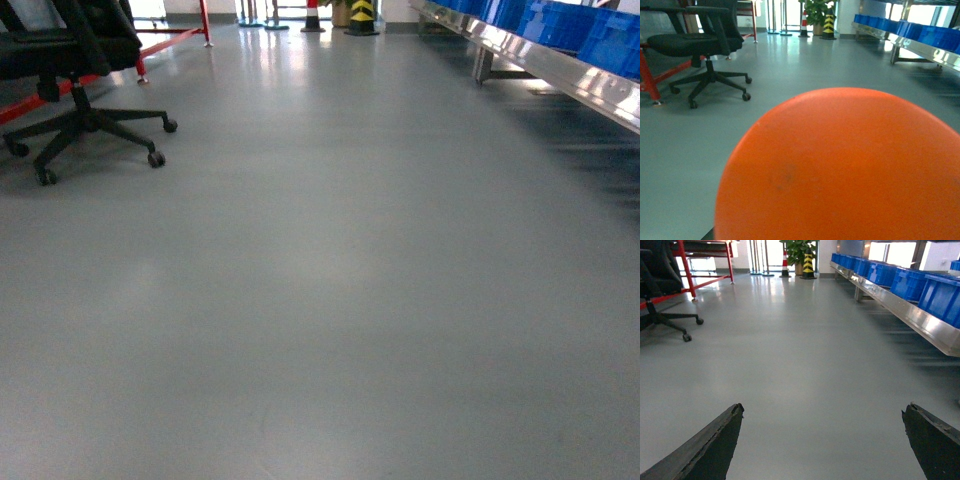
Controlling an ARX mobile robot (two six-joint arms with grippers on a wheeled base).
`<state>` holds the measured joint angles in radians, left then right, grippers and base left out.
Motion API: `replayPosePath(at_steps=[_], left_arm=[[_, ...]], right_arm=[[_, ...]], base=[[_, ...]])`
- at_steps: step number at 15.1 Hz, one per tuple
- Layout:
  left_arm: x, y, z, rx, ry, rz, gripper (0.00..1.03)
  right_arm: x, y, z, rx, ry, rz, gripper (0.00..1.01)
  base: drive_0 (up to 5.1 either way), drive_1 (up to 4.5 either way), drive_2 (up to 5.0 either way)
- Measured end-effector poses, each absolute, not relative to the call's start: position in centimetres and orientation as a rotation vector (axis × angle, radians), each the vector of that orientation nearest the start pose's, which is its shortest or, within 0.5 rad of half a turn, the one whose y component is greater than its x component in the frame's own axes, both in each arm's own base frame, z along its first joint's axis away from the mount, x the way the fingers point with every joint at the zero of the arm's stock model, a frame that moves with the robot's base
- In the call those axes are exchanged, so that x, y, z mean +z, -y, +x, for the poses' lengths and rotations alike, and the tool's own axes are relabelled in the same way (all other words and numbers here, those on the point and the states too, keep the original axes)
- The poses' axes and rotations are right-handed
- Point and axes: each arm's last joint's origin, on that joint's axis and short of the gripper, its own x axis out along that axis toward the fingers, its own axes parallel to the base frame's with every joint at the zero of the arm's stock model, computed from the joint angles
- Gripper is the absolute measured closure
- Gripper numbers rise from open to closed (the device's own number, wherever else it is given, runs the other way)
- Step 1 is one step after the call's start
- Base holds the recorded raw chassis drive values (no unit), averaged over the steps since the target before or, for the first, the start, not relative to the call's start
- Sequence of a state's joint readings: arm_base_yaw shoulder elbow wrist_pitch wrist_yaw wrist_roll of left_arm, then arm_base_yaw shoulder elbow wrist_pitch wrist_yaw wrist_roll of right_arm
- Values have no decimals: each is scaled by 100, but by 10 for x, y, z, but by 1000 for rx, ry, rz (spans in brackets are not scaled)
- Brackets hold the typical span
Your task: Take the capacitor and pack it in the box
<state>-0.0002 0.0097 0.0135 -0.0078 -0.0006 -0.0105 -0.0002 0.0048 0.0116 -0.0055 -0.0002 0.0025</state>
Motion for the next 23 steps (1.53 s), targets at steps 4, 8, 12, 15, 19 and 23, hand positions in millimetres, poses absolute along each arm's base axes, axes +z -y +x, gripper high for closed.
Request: replayPosePath(at_steps=[4,8,12,15,19,23], left_arm=[[167,0,97,2,-3,-10,59],[167,0,97,0,-4,-10,59],[167,0,97,1,-2,-10,59],[167,0,97,3,0,-10,59],[167,0,97,1,-2,-10,59],[167,0,97,1,-1,-10,59]], right_arm=[[167,0,97,-1,7,2,3],[166,0,97,0,0,2,3],[167,0,97,0,4,2,3],[167,0,97,0,3,2,3],[167,0,97,0,3,2,3],[167,0,97,0,4,2,3]], base=[[-486,344,133],[-483,297,205],[-491,245,245],[-486,260,260],[-492,253,253],[-497,248,248]])
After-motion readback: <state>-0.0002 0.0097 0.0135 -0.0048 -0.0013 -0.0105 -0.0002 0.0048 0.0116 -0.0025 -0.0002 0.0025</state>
